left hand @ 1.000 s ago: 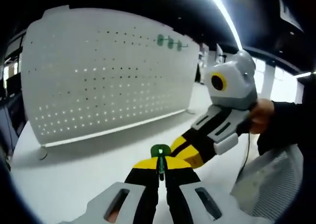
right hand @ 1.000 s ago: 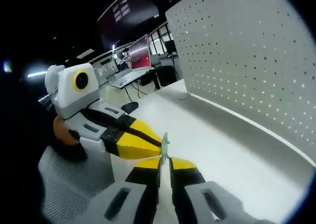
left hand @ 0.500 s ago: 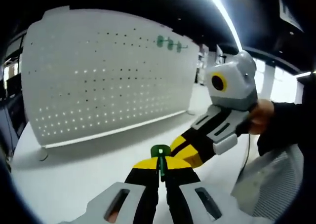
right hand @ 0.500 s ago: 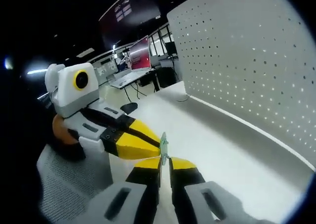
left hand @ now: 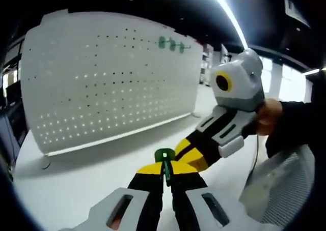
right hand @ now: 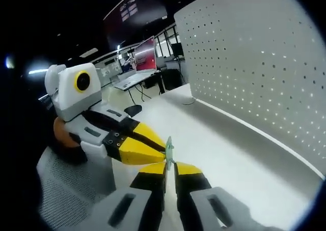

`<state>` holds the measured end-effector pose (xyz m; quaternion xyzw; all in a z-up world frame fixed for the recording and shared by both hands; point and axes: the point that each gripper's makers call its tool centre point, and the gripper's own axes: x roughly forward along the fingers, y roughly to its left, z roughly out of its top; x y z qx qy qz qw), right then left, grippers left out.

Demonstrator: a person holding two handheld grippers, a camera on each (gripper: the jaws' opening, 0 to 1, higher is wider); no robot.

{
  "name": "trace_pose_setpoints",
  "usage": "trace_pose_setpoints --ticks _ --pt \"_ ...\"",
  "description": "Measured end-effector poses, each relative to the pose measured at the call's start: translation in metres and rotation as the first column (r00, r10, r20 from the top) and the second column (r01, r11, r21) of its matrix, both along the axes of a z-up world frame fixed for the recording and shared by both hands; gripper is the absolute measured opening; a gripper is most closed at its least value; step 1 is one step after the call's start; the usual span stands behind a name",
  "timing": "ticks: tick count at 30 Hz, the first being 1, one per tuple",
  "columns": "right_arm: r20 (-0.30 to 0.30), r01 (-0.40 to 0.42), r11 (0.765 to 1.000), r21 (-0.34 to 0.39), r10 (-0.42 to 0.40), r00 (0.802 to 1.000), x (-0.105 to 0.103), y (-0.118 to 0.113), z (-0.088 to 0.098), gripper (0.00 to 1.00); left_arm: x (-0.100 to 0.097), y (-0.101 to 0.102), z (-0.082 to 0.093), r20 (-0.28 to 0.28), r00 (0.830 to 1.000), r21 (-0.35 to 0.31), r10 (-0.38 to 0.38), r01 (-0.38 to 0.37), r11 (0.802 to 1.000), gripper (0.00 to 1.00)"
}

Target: Insert the hook assembly into the mounting plate slot until the hook locks in place.

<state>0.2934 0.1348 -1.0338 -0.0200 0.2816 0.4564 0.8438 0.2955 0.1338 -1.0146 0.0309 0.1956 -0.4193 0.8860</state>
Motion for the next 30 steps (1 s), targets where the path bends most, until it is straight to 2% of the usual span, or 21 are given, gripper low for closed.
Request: trace_pose_setpoints --ticks 2,12,30 --pt "0.000 0.003 1.000 0.002 -0.003 1.000 0.000 0.000 0.000 0.00 0.000 0.000 0.000 -0.001 1.000 -0.002 -0.003 0.003 1.000 0.06" --pt "0.007 0.024 1.000 0.010 -0.024 1.000 0.000 -0.007 0.004 0.00 -0.002 -0.002 0.001 0.005 1.000 0.000 -0.024 0.024 1.000 0.07" --pt "-0.001 0.096 0.995 0.036 -0.096 0.995 0.010 -0.037 0.007 0.00 0.000 0.000 0.009 0.025 1.000 -0.027 -0.017 0.018 0.999 0.08"
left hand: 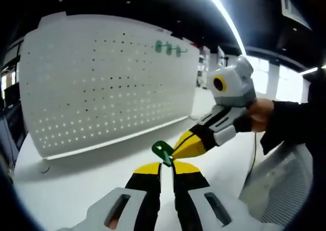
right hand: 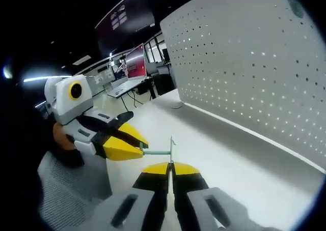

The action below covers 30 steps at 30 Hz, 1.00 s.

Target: Insert the hook assembly into the mounting plate slot until the hook locks in place.

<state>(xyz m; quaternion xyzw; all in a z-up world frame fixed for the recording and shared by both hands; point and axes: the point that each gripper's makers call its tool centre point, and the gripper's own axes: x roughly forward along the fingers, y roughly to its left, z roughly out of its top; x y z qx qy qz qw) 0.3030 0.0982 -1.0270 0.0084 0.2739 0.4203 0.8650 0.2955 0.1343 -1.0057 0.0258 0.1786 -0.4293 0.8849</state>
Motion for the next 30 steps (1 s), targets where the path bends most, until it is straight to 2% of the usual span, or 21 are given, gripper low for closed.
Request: trace_pose_setpoints --ticks 6,9,13,16,23,30 --pt "-0.002 0.028 0.999 0.025 -0.028 1.000 0.002 -0.010 0.002 0.00 0.005 0.007 -0.001 0.000 1.000 0.012 0.026 -0.026 1.000 0.06" --pt "-0.002 0.025 0.998 0.059 -0.025 1.000 0.003 -0.010 0.006 0.00 0.007 0.010 -0.002 -0.005 0.999 0.009 0.039 -0.039 0.999 0.06" --pt "0.004 -0.041 0.993 0.112 0.041 0.999 -0.006 0.005 0.012 0.00 0.007 0.011 -0.002 -0.007 0.999 0.009 0.043 -0.043 0.999 0.06" --pt "0.003 -0.093 0.989 0.114 0.093 0.996 -0.013 0.014 0.012 0.00 0.008 0.011 -0.002 -0.006 0.999 0.006 0.045 -0.045 0.999 0.07" --pt "0.008 -0.165 0.979 0.118 0.165 0.986 -0.022 0.025 0.012 0.00 0.009 0.011 0.003 -0.009 0.999 -0.029 0.049 -0.049 0.998 0.08" --pt "0.006 -0.181 0.975 0.130 0.182 0.983 -0.023 0.024 0.013 0.00 0.006 0.005 0.010 -0.035 0.999 -0.109 0.024 -0.027 0.994 0.13"
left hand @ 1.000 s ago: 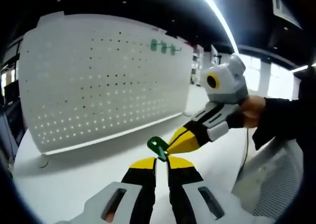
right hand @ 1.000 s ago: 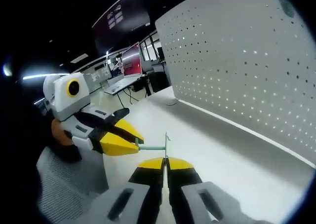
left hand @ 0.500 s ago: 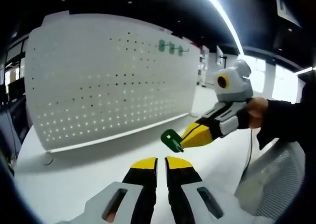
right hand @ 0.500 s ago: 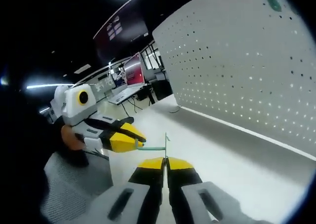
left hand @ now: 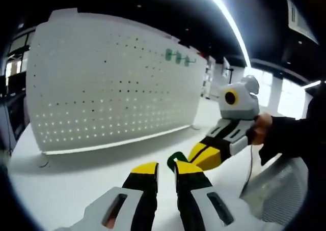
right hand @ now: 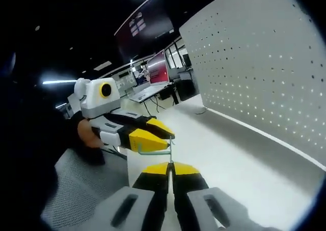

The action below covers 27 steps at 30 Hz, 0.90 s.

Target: Insert the hook assembly into the mounting plate slot until the hook locks in place.

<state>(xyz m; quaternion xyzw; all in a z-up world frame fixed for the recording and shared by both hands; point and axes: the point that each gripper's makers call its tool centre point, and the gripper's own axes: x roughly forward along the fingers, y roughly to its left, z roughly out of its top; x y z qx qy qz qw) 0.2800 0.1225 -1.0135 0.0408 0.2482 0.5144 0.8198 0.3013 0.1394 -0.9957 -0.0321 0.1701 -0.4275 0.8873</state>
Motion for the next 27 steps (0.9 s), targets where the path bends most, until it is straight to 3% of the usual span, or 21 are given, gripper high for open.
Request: trace_pose_setpoints --ticks 9,27 --pt "0.006 -0.022 1.000 0.000 0.022 1.000 -0.0024 0.0009 0.0009 0.00 -0.0069 -0.0080 0.0045 -0.014 0.999 -0.044 -0.049 0.048 0.998 0.09" --pt "-0.010 -0.020 1.000 -0.006 0.020 1.000 -0.0033 0.0000 -0.0025 0.01 -0.0116 -0.0097 0.0049 0.012 0.997 -0.014 -0.074 0.074 0.997 0.04"
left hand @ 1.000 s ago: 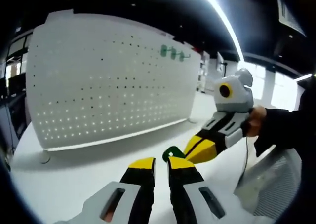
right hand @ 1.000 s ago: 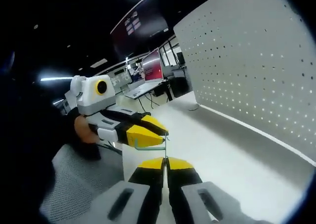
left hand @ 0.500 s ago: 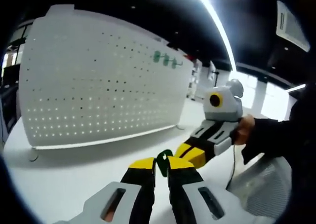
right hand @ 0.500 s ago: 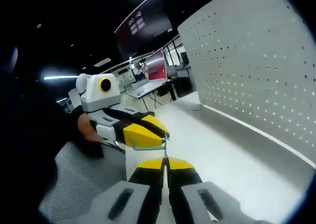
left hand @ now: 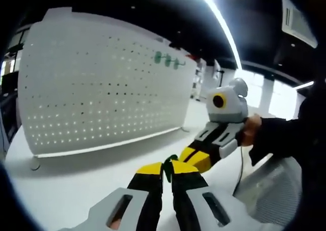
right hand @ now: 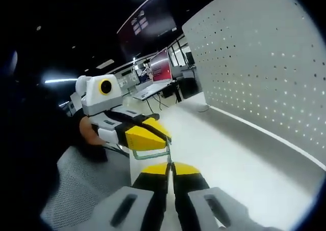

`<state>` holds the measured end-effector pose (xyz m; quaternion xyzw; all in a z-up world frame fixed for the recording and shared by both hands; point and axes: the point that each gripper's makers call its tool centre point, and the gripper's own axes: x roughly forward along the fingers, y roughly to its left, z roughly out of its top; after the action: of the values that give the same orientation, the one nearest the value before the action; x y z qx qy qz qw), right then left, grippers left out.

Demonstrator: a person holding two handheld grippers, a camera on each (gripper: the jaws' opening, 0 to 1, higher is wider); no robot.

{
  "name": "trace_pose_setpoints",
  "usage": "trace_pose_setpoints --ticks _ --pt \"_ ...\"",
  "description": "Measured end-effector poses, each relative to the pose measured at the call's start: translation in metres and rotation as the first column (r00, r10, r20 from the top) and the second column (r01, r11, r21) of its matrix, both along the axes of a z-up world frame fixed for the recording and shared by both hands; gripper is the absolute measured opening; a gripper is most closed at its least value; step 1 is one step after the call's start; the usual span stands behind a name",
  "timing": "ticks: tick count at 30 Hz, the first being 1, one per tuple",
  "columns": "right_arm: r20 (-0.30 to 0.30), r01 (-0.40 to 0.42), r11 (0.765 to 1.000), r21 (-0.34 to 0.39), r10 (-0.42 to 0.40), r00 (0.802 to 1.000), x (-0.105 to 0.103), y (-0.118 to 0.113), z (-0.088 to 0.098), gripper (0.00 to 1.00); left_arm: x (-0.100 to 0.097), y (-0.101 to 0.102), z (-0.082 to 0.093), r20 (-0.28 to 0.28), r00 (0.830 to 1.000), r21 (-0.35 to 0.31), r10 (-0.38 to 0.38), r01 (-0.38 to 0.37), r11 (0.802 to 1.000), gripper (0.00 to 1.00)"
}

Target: Insert the hook assembly into the mounting plate slot until the hook locks in place.

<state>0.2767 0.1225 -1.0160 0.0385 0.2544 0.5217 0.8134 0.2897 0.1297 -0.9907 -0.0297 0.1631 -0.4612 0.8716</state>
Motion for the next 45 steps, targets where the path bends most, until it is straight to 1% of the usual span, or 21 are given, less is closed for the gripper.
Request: trace_pose_setpoints --ticks 5,7,9,12,16,20,22,24,26,31,32,40,41,42,43,44,45 --pt "-0.001 0.012 1.000 -0.004 -0.012 1.000 0.002 -0.002 -0.002 0.02 -0.003 -0.003 0.000 0.006 1.000 0.007 -0.015 0.015 1.000 0.02" --pt "0.002 0.018 1.000 -0.008 -0.018 1.000 0.003 -0.002 -0.002 0.03 -0.006 -0.005 0.001 0.002 1.000 -0.001 -0.031 0.031 1.000 0.01" --pt "0.002 0.017 1.000 -0.010 -0.017 1.000 0.004 -0.002 -0.002 0.03 -0.006 -0.005 0.001 0.011 1.000 0.013 -0.029 0.029 0.999 0.01" --pt "0.005 0.022 1.000 -0.011 -0.022 1.000 0.005 -0.001 -0.002 0.04 -0.005 -0.004 0.000 0.005 1.000 0.013 -0.020 0.020 1.000 0.01" --pt "0.016 0.040 0.999 -0.009 -0.040 0.999 0.008 -0.002 0.000 0.04 -0.003 -0.002 0.002 0.015 1.000 0.013 -0.007 0.007 1.000 0.01" --pt "0.022 0.048 0.999 -0.015 -0.047 0.999 0.009 -0.003 0.000 0.04 -0.001 0.000 0.001 0.025 1.000 0.035 0.006 -0.007 0.999 0.01" --pt "0.023 0.052 0.999 -0.011 -0.052 0.998 0.010 -0.003 0.001 0.04 -0.001 0.000 0.001 0.020 1.000 0.033 0.004 -0.005 0.999 0.01" --pt "0.027 0.056 0.998 -0.010 -0.056 0.998 0.011 -0.003 0.001 0.04 0.000 0.001 0.001 0.021 1.000 0.033 0.014 -0.015 0.999 0.01" --pt "0.032 0.058 0.998 -0.010 -0.057 0.998 0.011 -0.004 0.003 0.04 0.004 0.005 0.000 0.021 0.999 0.041 0.040 -0.041 0.998 0.01" --pt "0.052 0.048 0.999 -0.025 -0.047 0.998 0.010 -0.002 0.003 0.04 0.017 0.024 -0.003 -0.001 0.990 0.045 0.142 -0.142 0.989 0.01" --pt "0.055 0.045 0.999 -0.025 -0.044 0.998 0.009 -0.001 0.004 0.04 0.018 0.025 -0.003 -0.002 0.989 0.043 0.148 -0.147 0.988 0.01" --pt "0.113 0.032 0.999 -0.006 -0.031 0.993 0.008 0.011 0.015 0.05 0.023 0.032 -0.005 -0.005 0.981 0.053 0.194 -0.194 0.980 0.01" --pt "0.122 0.033 0.999 -0.005 -0.033 0.992 0.008 0.013 0.016 0.05 0.024 0.033 -0.008 -0.022 0.980 0.053 0.198 -0.197 0.979 0.01" --pt "0.131 0.035 0.999 -0.011 -0.033 0.991 0.008 0.016 0.016 0.05 0.024 0.033 -0.007 -0.023 0.979 0.050 0.203 -0.201 0.978 0.01" --pt "0.153 0.041 0.999 -0.028 -0.036 0.987 0.010 0.016 0.016 0.05 0.024 0.033 -0.007 -0.023 0.979 0.045 0.203 -0.202 0.978 0.01" --pt "0.181 0.042 0.997 -0.066 -0.029 0.983 0.012 0.017 0.013 0.04 0.024 0.033 -0.006 -0.024 0.978 0.039 0.206 -0.205 0.978 0.01" --pt "0.199 0.041 0.996 -0.077 -0.025 0.980 0.012 0.020 0.014 0.04 0.024 0.033 -0.005 -0.027 0.978 0.036 0.208 -0.207 0.978 0.01"
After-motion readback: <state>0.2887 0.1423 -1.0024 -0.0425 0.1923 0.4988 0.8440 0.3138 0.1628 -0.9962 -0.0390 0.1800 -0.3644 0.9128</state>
